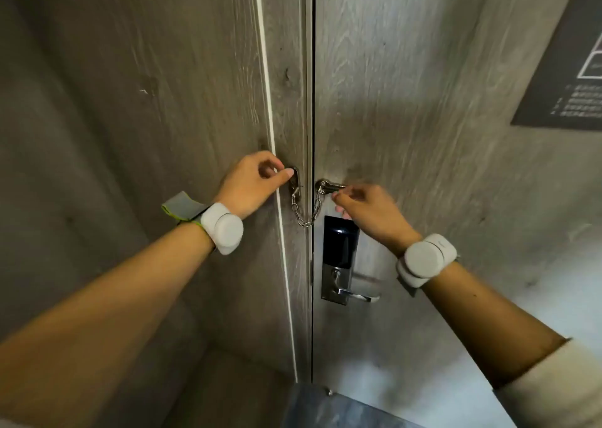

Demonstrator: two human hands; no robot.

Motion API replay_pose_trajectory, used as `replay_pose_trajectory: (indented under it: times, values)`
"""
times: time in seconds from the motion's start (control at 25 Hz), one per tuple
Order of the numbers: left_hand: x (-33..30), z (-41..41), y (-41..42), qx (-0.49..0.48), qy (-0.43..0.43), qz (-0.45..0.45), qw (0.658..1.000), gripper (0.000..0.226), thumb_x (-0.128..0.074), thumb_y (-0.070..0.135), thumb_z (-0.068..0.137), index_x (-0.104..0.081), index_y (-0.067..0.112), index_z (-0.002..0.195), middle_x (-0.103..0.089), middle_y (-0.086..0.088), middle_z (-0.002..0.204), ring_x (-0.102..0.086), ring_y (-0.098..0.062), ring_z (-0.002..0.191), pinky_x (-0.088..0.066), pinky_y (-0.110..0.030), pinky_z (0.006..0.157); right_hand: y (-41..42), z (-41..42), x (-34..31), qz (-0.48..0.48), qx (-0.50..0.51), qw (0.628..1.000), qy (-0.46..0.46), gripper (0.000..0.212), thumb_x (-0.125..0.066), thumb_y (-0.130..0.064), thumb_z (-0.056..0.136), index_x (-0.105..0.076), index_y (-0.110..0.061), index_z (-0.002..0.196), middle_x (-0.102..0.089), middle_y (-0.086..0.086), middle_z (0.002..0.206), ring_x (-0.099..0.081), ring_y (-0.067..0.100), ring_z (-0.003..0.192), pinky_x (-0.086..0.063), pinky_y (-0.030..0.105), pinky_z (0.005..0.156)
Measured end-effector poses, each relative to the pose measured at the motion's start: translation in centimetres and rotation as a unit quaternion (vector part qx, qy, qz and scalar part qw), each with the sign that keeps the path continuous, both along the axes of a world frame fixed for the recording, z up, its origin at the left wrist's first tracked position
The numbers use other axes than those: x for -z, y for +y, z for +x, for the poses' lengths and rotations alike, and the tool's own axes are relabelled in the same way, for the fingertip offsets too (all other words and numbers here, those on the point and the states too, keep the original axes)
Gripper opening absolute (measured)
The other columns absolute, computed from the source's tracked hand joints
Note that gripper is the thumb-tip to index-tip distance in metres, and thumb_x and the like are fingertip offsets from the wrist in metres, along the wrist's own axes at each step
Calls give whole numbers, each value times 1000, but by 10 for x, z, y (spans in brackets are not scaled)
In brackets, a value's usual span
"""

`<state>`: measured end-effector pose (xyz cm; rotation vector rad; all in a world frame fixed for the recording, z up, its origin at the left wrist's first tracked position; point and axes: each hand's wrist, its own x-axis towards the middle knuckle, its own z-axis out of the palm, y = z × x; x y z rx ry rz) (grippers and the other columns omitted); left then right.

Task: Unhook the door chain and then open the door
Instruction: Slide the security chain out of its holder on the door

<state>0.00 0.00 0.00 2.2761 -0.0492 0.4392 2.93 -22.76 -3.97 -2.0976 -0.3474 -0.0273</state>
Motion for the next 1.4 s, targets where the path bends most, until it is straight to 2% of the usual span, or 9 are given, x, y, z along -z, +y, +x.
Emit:
replay_pose_trajectory:
  times: [0.08, 0.16, 0.24, 0.4, 0.52, 0.68, 0.88, 1.2, 1.4]
  values:
    - [-5, 10, 3, -15, -18, 44, 999, 34, -67, 49, 83, -71, 17, 93, -72, -7, 87, -67, -22, 81, -54, -37, 76, 9, 4, 2, -7, 17, 1000, 9, 42, -61, -33, 95, -71, 8, 89, -73, 30, 89, -58, 21, 69, -56, 44, 79]
    - [-8, 22, 3, -25, -28, 79, 996, 34, -67, 47, 84, -72, 14, 89, -69, -5, 78, -65, -24, 75, -53, -35, 72, 18, 6, 7, -9, 40, 999, 24, 50, -61, -32, 97, -68, 17, 92, -67, 34, 80, -58, 23, 68, -55, 43, 75]
    - [-9, 34, 4, -9, -37, 100, 994, 36, -64, 48, 86, -72, 13, 87, -67, -6, 75, -62, -25, 74, -54, -37, 73, 30, 11, 8, -18, 64, 997, 38, 52, -60, -36, 98, -70, 13, 86, -69, 28, 75, -61, 25, 66, -57, 44, 76]
    - [-12, 50, 13, -1, -52, 142, 989, 45, -50, 63, 80, -67, 21, 79, -67, -7, 72, -65, -32, 75, -57, -47, 75, 52, 16, 14, -10, 123, 991, 58, 47, -60, -42, 96, -66, -12, 60, -78, 23, 78, -74, 32, 69, -62, 49, 82]
    - [-17, 58, 21, 3, -49, 156, 986, 53, -42, 68, 77, -64, 20, 78, -70, -10, 75, -67, -35, 76, -57, -47, 76, 65, 19, 19, -5, 163, 985, 56, 51, -62, -46, 91, -70, -4, 61, -78, 18, 71, -76, 35, 72, -62, 55, 79]
    - [-19, 60, 28, 18, -33, 209, 977, 43, -43, 62, 86, -57, 22, 78, -70, -11, 79, -67, -36, 78, -57, -47, 75, 73, 28, 30, -2, 193, 981, 27, 68, -51, -65, 65, -72, 1, 66, -74, 17, 63, -73, 41, 65, -62, 57, 69]
    - [-18, 64, 32, 29, -33, 213, 976, 38, -47, 56, 89, -58, 21, 79, -74, -7, 75, -71, -32, 75, -59, -46, 72, 68, 30, 32, -8, 219, 975, 25, 71, -44, -65, 57, -72, -1, 64, -74, 18, 63, -73, 40, 63, -63, 56, 68]
    - [-14, 69, 38, 51, -56, 214, 974, 32, -53, 49, 90, -61, 20, 81, -74, -7, 75, -71, -33, 76, -58, -48, 74, 32, 20, 29, -8, 266, 964, 19, 55, -49, -54, 66, -72, -4, 63, -74, 10, 57, -74, 35, 61, -63, 53, 68]
    - [-12, 68, 37, 60, -75, 202, 975, 42, -45, 56, 87, -60, 17, 79, -72, -7, 69, -70, -32, 71, -58, -47, 75, 14, 18, 29, 1, 287, 957, 31, 43, -59, -37, 82, -73, 0, 66, -76, 14, 62, -75, 34, 60, -64, 53, 69]
